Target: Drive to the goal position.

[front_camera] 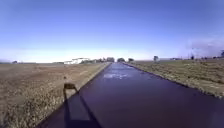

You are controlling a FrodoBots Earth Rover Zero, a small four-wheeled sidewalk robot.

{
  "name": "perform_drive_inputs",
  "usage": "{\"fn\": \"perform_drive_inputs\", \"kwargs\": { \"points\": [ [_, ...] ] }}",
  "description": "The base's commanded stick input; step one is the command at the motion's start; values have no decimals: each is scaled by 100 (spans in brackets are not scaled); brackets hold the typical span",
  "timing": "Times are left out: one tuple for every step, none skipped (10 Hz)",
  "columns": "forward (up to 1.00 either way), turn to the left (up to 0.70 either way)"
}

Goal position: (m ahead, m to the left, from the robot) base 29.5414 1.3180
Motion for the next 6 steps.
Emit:
{"fn": "perform_drive_inputs", "kwargs": {
  "points": [
    [100, 0],
    [100, 0],
    [100, -1],
    [100, -2],
    [100, -18],
    [100, -31]
  ]
}}
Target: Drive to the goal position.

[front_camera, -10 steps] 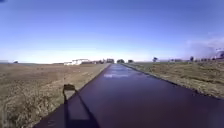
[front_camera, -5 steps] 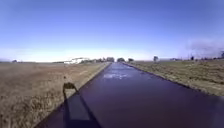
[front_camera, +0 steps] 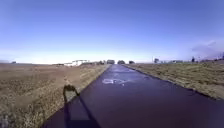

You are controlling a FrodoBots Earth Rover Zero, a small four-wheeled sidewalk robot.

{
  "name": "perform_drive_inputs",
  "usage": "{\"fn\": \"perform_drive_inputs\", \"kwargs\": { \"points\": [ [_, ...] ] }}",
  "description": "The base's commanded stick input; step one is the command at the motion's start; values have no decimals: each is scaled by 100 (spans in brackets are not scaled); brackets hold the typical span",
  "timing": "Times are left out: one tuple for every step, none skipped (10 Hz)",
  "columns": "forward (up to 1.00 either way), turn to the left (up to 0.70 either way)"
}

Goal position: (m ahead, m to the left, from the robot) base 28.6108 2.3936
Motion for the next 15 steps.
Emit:
{"fn": "perform_drive_inputs", "kwargs": {
  "points": [
    [100, -38],
    [100, -3],
    [100, 0],
    [100, 0],
    [100, 0],
    [100, -1],
    [100, -2],
    [100, -3],
    [100, -7],
    [100, -19],
    [100, -20],
    [100, -13],
    [100, 0],
    [100, 0],
    [100, 0]
  ]
}}
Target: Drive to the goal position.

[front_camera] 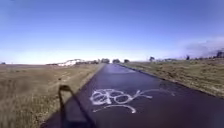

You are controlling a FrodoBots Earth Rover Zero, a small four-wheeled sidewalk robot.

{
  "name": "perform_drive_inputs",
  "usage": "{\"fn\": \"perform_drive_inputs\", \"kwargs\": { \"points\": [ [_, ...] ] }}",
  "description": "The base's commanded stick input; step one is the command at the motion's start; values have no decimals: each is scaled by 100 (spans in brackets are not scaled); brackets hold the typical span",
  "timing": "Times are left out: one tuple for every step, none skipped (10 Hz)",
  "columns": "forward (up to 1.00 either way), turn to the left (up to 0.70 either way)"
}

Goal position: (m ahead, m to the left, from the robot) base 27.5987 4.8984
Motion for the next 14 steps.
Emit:
{"fn": "perform_drive_inputs", "kwargs": {
  "points": [
    [100, 0],
    [100, 0],
    [100, 0],
    [100, 0],
    [100, 0],
    [100, 0],
    [100, 0],
    [100, 0],
    [100, 0],
    [100, 0],
    [100, 0],
    [100, 0],
    [100, 0],
    [100, 0]
  ]
}}
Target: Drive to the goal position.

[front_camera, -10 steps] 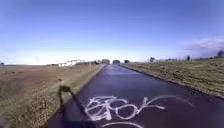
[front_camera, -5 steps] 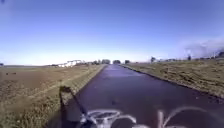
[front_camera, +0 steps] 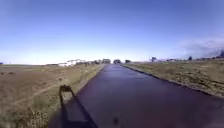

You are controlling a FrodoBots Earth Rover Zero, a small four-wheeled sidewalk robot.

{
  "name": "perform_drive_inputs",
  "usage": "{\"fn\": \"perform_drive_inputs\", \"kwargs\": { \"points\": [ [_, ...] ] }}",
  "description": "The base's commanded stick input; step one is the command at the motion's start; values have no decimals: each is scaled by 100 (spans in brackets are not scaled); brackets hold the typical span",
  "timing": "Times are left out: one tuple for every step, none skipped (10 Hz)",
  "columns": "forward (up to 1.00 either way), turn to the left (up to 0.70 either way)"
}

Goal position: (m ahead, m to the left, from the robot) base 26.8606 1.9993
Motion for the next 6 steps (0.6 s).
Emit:
{"fn": "perform_drive_inputs", "kwargs": {
  "points": [
    [100, 0],
    [100, 0],
    [100, 0],
    [100, 0],
    [100, 0],
    [100, 0]
  ]
}}
